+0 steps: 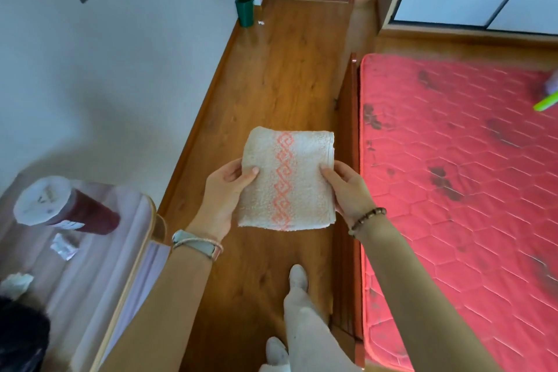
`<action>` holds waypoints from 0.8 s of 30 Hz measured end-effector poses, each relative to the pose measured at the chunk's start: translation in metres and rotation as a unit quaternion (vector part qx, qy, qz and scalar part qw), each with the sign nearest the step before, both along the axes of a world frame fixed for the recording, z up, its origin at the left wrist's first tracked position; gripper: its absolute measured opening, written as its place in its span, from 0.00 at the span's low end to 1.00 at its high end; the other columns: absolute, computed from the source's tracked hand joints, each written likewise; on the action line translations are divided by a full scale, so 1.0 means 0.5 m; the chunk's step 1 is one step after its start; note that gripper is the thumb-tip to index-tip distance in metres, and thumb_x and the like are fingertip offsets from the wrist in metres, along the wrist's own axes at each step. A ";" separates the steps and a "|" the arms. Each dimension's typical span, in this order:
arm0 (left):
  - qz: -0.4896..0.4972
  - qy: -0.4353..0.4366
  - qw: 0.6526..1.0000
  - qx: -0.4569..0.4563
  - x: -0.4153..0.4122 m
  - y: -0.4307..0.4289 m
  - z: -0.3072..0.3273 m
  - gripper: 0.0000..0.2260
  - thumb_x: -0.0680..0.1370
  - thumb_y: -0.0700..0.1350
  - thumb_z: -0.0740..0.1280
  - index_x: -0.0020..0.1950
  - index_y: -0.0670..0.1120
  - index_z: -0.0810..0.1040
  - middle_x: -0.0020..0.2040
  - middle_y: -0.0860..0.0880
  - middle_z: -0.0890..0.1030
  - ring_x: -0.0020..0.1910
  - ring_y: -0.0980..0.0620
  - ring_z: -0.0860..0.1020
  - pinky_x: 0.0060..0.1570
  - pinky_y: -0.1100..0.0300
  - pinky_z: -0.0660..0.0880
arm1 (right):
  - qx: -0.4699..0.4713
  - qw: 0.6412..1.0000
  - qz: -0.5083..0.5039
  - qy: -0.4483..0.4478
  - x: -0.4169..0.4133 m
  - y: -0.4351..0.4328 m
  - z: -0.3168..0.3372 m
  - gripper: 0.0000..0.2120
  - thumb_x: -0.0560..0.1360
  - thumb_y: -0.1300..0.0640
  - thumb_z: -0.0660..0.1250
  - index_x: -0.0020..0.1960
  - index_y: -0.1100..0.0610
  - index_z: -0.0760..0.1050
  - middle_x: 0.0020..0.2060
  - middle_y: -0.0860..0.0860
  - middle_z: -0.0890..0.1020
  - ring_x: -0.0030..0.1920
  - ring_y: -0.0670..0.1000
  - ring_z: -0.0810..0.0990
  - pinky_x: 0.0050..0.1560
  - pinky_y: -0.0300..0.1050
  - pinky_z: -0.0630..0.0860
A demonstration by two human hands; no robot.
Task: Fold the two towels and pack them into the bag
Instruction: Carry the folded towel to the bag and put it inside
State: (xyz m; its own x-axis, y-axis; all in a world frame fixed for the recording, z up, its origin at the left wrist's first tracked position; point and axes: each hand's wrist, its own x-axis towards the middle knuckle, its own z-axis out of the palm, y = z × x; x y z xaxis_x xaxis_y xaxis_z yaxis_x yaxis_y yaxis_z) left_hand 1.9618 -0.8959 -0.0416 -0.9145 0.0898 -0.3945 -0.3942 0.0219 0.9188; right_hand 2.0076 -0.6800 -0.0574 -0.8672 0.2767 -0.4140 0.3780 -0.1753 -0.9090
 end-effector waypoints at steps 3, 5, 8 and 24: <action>-0.001 -0.001 1.000 -0.010 -0.066 0.031 0.008 0.19 0.76 0.47 0.73 0.67 0.48 0.79 0.59 0.53 0.83 0.58 0.53 0.81 0.64 0.48 0.76 | -0.002 1.000 0.001 0.003 -0.067 0.030 0.005 0.12 0.79 0.51 0.66 0.60 0.55 0.78 0.54 0.51 0.84 0.55 0.53 0.84 0.58 0.58 0.80; -0.006 0.006 1.000 -0.016 -0.113 0.053 0.013 0.19 0.76 0.48 0.73 0.66 0.48 0.79 0.58 0.54 0.84 0.57 0.54 0.81 0.63 0.50 0.77 | 0.001 1.000 0.000 0.002 -0.114 0.052 0.011 0.13 0.80 0.51 0.65 0.62 0.55 0.77 0.54 0.50 0.84 0.54 0.51 0.84 0.58 0.56 0.80; 0.001 0.016 1.000 -0.022 -0.178 0.081 0.022 0.20 0.75 0.49 0.74 0.66 0.48 0.79 0.58 0.55 0.83 0.58 0.54 0.81 0.61 0.52 0.77 | -0.003 1.000 0.008 0.001 -0.181 0.081 0.020 0.14 0.80 0.50 0.65 0.63 0.54 0.77 0.55 0.49 0.83 0.54 0.50 0.83 0.57 0.56 0.81; -0.075 0.027 0.996 -0.027 -0.489 0.215 0.018 0.21 0.76 0.50 0.72 0.68 0.49 0.78 0.60 0.55 0.83 0.59 0.55 0.80 0.63 0.50 0.77 | -0.095 0.995 -0.039 -0.015 -0.448 0.220 0.023 0.13 0.80 0.52 0.65 0.62 0.56 0.77 0.58 0.54 0.83 0.58 0.55 0.83 0.61 0.59 0.78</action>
State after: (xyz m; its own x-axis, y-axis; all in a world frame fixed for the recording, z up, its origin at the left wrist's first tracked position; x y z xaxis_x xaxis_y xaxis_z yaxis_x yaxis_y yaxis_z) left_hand 1.7172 -0.7885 -0.0326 -0.9125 0.2070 -0.3529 -0.3325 0.1272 0.9345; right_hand 1.7837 -0.5700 -0.0458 -0.8330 0.2557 -0.4905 0.3830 -0.3731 -0.8450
